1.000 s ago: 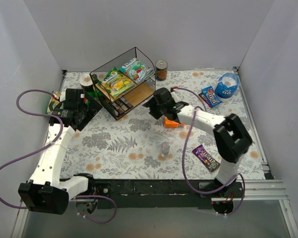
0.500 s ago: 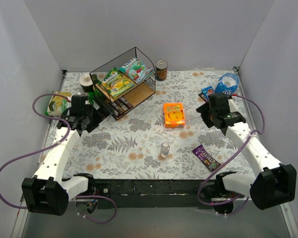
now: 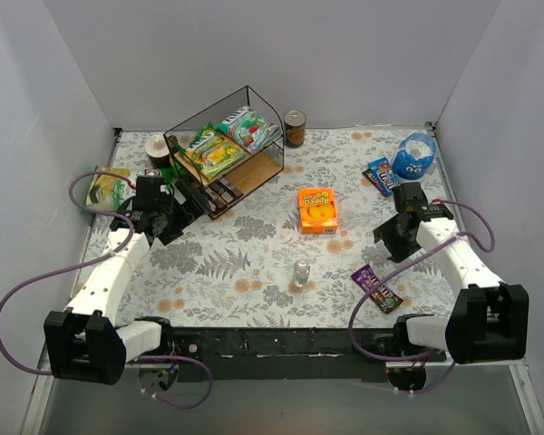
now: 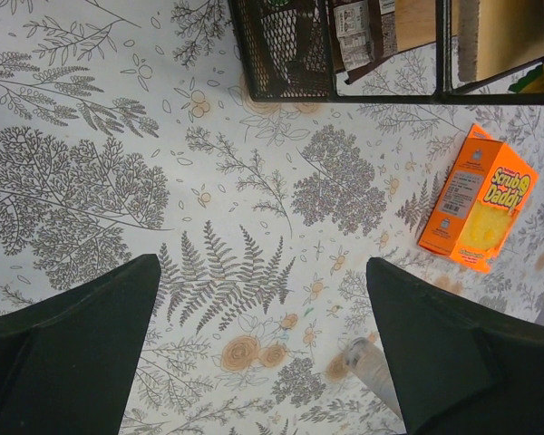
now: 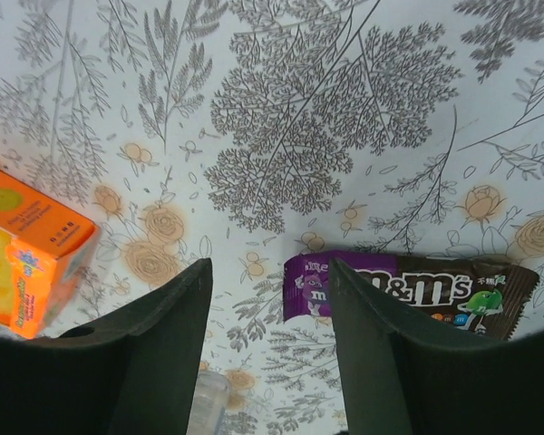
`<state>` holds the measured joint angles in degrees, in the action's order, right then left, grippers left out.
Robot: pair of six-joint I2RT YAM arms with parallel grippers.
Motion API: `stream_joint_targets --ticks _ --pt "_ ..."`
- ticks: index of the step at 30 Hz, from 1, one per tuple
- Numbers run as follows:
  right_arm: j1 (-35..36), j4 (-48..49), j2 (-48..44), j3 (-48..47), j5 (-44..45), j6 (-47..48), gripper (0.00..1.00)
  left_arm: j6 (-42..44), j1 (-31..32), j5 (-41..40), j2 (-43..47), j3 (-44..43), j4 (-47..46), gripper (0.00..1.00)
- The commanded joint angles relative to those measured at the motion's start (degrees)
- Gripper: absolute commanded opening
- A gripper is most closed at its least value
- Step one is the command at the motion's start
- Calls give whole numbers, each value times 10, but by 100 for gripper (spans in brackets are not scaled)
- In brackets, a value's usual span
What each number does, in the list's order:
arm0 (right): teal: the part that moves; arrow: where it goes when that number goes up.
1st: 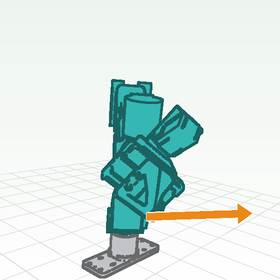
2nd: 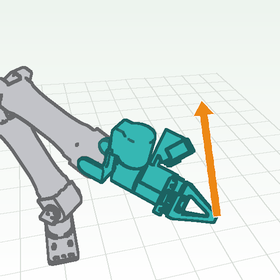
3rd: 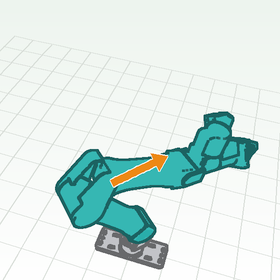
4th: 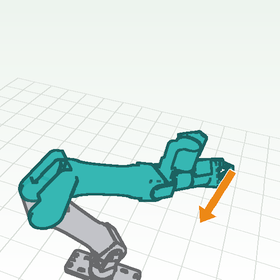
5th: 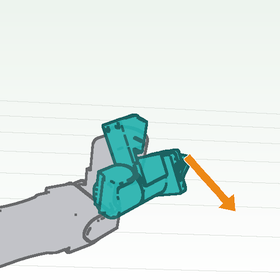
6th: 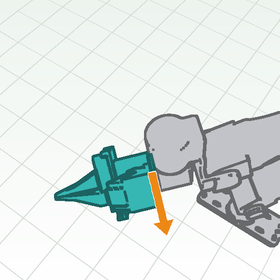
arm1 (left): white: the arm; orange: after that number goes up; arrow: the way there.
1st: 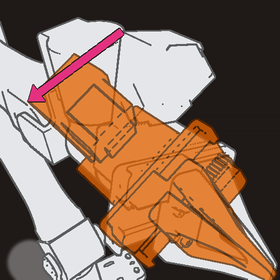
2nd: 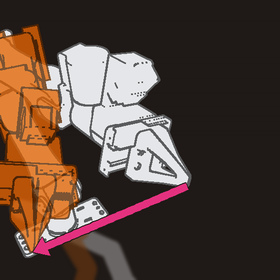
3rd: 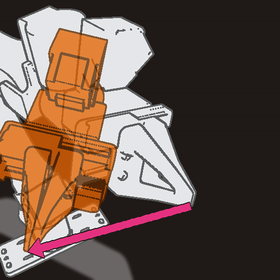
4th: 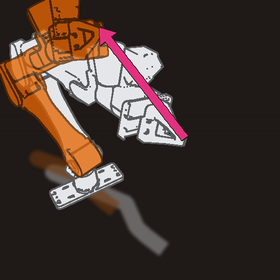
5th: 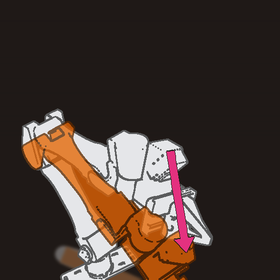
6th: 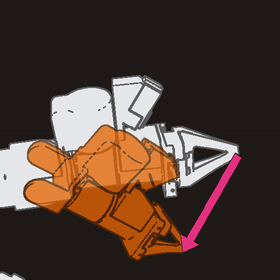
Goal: Place and organize the candy bags onto the shelf
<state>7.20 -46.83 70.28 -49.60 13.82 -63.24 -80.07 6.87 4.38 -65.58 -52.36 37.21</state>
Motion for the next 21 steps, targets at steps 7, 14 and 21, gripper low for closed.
stream_joint_targets --ticks 7,14,21 --pt "3 -3 27 1 -132 63 54 12 2 -33 -7 -14 1 98" --pt "29 -19 77 -5 -131 69 52 2 2 -36 -11 -12 1 98" --pt "36 -6 107 7 -149 61 51 1 2 -62 -13 -19 6 98"
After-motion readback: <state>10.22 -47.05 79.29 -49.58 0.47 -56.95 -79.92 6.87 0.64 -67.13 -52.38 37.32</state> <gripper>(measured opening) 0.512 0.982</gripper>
